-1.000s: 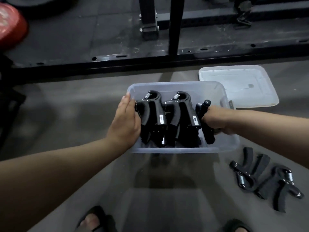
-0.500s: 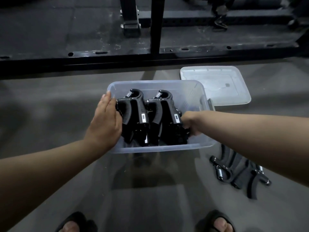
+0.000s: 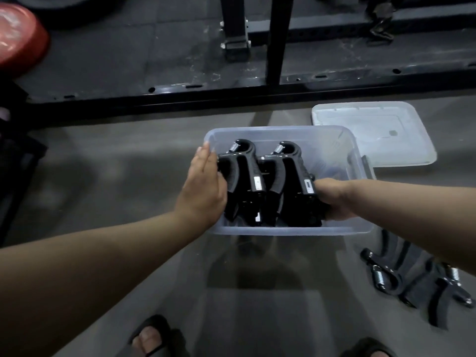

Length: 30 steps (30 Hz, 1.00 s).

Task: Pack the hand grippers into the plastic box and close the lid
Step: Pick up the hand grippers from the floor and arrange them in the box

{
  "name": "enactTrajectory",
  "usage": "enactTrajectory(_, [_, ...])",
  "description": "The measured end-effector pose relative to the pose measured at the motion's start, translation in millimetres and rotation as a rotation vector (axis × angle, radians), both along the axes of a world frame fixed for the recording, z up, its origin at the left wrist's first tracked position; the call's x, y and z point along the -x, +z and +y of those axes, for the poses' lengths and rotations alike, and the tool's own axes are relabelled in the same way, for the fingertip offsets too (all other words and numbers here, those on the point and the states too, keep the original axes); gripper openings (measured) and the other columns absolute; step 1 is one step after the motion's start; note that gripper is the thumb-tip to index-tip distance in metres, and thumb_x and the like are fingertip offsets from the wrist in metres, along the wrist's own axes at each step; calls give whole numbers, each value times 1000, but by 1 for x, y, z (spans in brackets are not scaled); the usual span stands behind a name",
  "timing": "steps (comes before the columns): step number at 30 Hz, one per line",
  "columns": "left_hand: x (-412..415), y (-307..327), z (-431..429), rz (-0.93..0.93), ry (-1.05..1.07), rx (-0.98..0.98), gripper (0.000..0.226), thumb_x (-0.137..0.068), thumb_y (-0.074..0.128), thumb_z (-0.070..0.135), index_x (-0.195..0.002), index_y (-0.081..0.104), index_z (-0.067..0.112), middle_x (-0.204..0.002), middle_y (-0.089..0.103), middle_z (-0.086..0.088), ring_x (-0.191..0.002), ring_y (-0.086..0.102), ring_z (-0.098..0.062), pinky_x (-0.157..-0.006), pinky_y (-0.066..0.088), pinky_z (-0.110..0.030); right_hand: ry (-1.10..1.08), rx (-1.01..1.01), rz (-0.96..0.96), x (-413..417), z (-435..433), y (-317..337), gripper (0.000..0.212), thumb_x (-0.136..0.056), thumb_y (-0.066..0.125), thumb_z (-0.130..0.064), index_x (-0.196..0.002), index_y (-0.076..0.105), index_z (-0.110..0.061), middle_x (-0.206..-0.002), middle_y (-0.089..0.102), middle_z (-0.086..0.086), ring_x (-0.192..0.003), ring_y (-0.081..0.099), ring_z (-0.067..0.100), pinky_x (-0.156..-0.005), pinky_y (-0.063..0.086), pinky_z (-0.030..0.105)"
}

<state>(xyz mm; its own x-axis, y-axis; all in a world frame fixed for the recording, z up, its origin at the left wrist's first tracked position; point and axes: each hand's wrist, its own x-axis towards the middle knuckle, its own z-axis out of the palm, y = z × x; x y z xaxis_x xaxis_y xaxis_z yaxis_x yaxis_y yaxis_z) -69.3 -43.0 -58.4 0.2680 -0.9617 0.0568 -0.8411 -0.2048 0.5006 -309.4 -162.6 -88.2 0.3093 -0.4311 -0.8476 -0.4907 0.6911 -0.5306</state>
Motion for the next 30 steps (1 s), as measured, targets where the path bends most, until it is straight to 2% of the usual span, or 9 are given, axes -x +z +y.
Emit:
enactTrajectory(2, [0,0,1,11,0,15,55,-95,37,11,-147,28,-6,-158,17,-18,-148,11,-27,-118,3,-26,-4,17,17,0,-1,0,15,-92,52,-7,-98,66,-5,-87,74,14,-75,71,27,-76,58,38])
enactTrajectory(6, [-1,0,2,14,0,45,53,-96,41,6,-147,29,-4,-159,17,-17,-148,12,-26,-119,4,-26,-122,-50,8,-5,6,-1,21,-93,49,-7,-103,67,-2,-98,72,22,-73,73,30,-62,60,38])
enactTrajectory(8, [-1,1,2,5,2,49,53,-96,41,6,-147,29,-4,-159,17,-17,-148,12,-26,-118,3,-25,-164,-79,-38,-8,12,4,23,-94,47,-8,-105,67,-1,-99,71,23,-73,72,31,-62,60,38])
enactTrajectory(12, [1,2,1,-37,-22,72,51,-96,42,3,-145,31,-8,-157,19,-20,-147,13,-30,-114,0,-23,-203,-83,-30,-4,12,13,30,-97,41,-7,-82,66,-1,-71,72,17,-57,71,27,-52,60,38])
enactTrajectory(18, [-1,-3,-1,-21,3,63,52,-98,40,9,-148,29,-1,-160,15,-13,-148,9,-23,-115,2,-22,-136,-83,144,0,3,3,26,-99,44,-12,-90,68,-5,-81,74,14,-66,73,26,-57,59,38])
enactTrajectory(23, [-2,-4,-1,-29,12,49,53,-98,39,10,-149,28,1,-160,14,-11,-148,8,-20,-114,0,-19,12,-8,232,6,3,10,31,-97,34,8,-82,59,-3,-55,68,8,-46,67,17,-42,55,27])
enactTrajectory(25, [-1,-4,-1,-27,4,48,52,-97,40,8,-148,29,0,-160,15,-13,-148,9,-21,-115,1,-20,86,-1,243,6,6,18,34,-97,34,6,-77,57,-7,-52,64,5,-40,63,14,-40,50,22])
enactTrajectory(27, [0,-4,-1,-26,-5,54,52,-96,40,6,-147,30,-2,-159,17,-15,-148,10,-21,-116,2,-21,80,24,235,2,2,25,28,-98,40,-4,-76,56,-11,-54,58,2,-38,57,12,-47,45,19])
enactTrajectory(30, [-2,-5,-1,-37,-3,32,52,-97,35,13,-146,31,-4,-158,20,-18,-147,14,-27,-119,9,-31,-24,157,176,-7,-6,28,19,-97,49,-25,-102,65,-17,-85,60,6,-63,54,19,-67,45,27])
